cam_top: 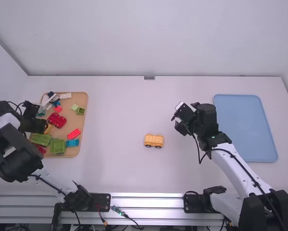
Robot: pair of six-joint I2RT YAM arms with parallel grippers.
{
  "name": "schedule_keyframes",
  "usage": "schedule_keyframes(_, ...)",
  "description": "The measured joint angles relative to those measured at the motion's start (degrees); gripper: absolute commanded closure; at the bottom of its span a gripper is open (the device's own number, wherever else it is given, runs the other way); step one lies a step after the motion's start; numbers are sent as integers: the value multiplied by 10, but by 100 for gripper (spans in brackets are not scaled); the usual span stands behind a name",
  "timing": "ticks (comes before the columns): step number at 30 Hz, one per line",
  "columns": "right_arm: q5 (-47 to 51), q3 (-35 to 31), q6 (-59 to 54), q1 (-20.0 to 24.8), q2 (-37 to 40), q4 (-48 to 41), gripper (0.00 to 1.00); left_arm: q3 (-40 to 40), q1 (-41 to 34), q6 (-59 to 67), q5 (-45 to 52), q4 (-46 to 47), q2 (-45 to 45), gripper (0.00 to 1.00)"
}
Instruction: Assemble lego blocks to make yellow taxi
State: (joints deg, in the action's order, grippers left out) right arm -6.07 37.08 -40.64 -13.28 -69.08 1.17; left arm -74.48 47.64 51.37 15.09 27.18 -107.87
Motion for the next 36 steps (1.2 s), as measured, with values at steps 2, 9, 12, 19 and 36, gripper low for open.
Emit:
schedule_keyframes(2,0,0,3,0,0,-2,1,0,-8,10,6,2,0,30)
schedule_keyframes(9,0,0,13,0,0,-10,1,0,-23,19,24,5,0,35)
schedule_keyframes(12,0,0,13,0,0,-14,1,0,-20,23,25,15,0,34)
schedule_keyframes(19,0,0,13,0,0,-11,1,-22,-17,27,23,28,-20,38)
schedule_keyframes(36,0,0,14,0,0,-13,1,-54,10,29,23,44,-84,43)
